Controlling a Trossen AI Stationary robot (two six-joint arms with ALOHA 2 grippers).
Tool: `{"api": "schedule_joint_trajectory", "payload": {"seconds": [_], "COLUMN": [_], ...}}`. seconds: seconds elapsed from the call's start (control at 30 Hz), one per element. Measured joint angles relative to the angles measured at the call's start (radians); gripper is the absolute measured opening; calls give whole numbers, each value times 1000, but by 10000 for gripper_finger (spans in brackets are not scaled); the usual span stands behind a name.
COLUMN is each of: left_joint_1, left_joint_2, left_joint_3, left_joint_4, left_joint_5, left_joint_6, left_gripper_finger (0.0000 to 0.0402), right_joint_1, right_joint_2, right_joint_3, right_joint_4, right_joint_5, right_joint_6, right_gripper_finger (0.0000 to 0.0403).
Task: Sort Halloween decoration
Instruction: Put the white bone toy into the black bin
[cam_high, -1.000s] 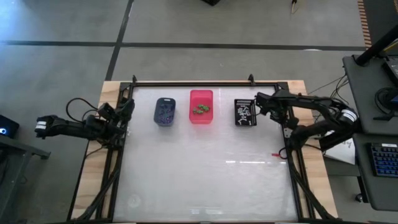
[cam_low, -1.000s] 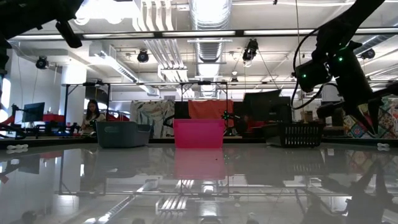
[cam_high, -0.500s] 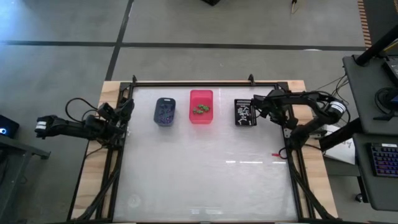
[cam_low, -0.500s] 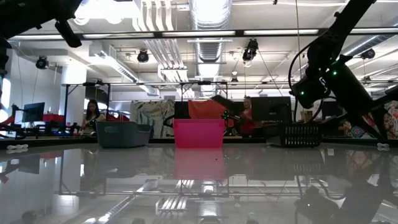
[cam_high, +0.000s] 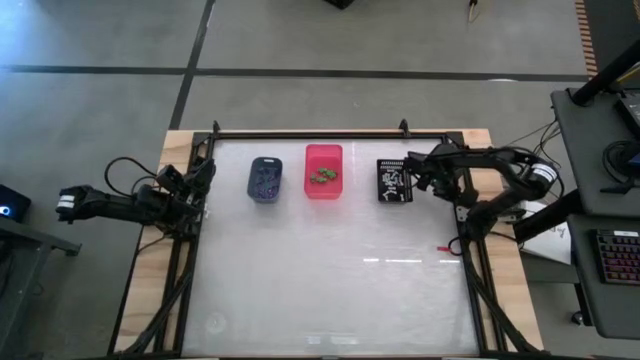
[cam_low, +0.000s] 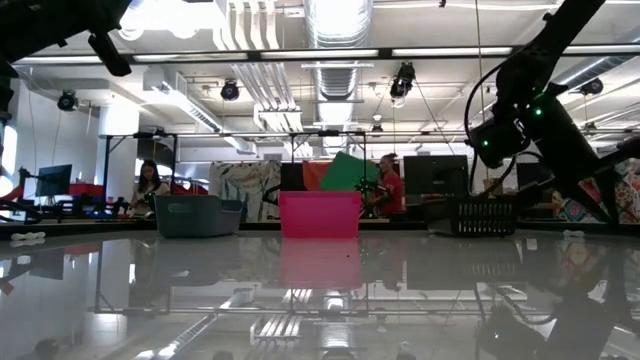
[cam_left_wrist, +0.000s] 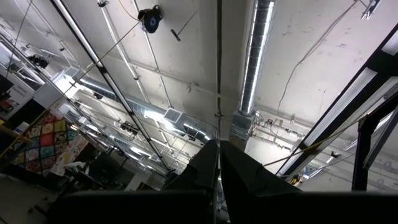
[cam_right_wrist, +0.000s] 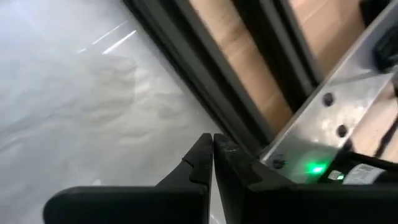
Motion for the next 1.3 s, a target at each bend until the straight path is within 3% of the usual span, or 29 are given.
{"api": "schedule_joint_trajectory", "payload": {"seconds": [0.13,0.3,0.53,0.63,0.77,0.97,1.13,1.3], "left_joint_1": [0,0,0,0,0,0,0,0], "left_joint_2": [0,0,0,0,0,0,0,0], "left_joint_3": [0,0,0,0,0,0,0,0], "left_joint_4": [0,0,-1,-2,-2,-2,-2,-2], "left_joint_5": [0,0,0,0,0,0,0,0], "left_joint_6": [0,0,0,4,30,35,26,30], "left_gripper_finger": [0,0,0,0,0,0,0,0], "right_joint_1": [0,0,42,118,197,219,248,375], "right_joint_2": [-48,-119,-209,-235,-238,-219,-192,-195], "right_joint_3": [23,81,121,120,118,118,117,116], "right_joint_4": [-14,-15,-6,31,56,158,149,150], "right_joint_5": [20,-10,-227,-271,-254,-203,-345,-346], "right_joint_6": [-75,-353,-622,-658,-672,-664,-689,-615], "right_gripper_finger": [9,9,9,9,9,9,13,34]}}
